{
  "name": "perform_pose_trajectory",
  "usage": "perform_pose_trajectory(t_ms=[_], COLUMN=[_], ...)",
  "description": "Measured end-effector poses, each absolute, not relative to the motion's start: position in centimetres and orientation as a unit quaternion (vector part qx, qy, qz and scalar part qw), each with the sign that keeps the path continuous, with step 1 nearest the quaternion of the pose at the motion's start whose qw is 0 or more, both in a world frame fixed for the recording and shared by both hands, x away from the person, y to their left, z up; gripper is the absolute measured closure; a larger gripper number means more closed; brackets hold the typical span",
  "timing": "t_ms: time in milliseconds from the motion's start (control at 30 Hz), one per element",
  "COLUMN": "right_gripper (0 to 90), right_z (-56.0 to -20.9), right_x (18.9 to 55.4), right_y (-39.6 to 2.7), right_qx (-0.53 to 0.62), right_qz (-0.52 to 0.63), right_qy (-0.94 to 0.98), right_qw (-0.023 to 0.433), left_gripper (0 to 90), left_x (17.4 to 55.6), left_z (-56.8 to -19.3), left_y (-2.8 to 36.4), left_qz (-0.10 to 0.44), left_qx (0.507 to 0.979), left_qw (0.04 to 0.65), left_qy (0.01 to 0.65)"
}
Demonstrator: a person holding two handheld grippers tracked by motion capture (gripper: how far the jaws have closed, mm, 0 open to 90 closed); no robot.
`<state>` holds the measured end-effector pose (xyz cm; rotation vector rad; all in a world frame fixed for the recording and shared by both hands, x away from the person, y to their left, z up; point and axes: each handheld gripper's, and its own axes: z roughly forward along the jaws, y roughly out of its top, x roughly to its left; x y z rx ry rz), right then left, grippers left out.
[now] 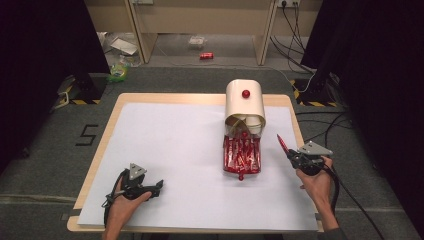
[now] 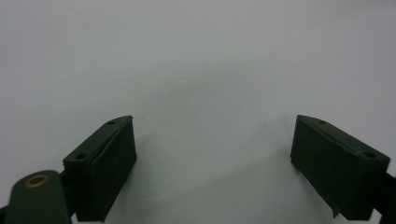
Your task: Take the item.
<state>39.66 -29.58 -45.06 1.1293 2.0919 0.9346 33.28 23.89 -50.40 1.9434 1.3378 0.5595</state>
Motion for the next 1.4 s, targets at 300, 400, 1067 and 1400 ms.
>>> perform_pose_trajectory(t_ms=[300,400,1067,1400], right_gripper=[82.7,82.6,82.5,82.4], right_z=[-46.0,-46.3,-47.1,-47.2], right_x=[40.7,40.8,42.4,42.9], right_y=[-29.3,-29.2,-29.1,-29.1], right_qx=[0.425,0.426,0.432,0.432], right_qz=[0.345,0.343,0.335,0.334], right_qy=[0.787,0.789,0.793,0.793], right_qw=[0.285,0.28,0.27,0.27], left_gripper=[13.3,13.3,13.3,13.3], left_x=[33.3,33.3,33.3,33.3], left_z=[-50.4,-50.4,-50.4,-50.4], left_y=[23.9,23.9,23.9,23.9], left_qz=[0.216,0.216,0.217,0.216], left_qx=[0.751,0.75,0.751,0.751], left_qw=[0.351,0.351,0.35,0.35], left_qy=[0.517,0.517,0.517,0.517])
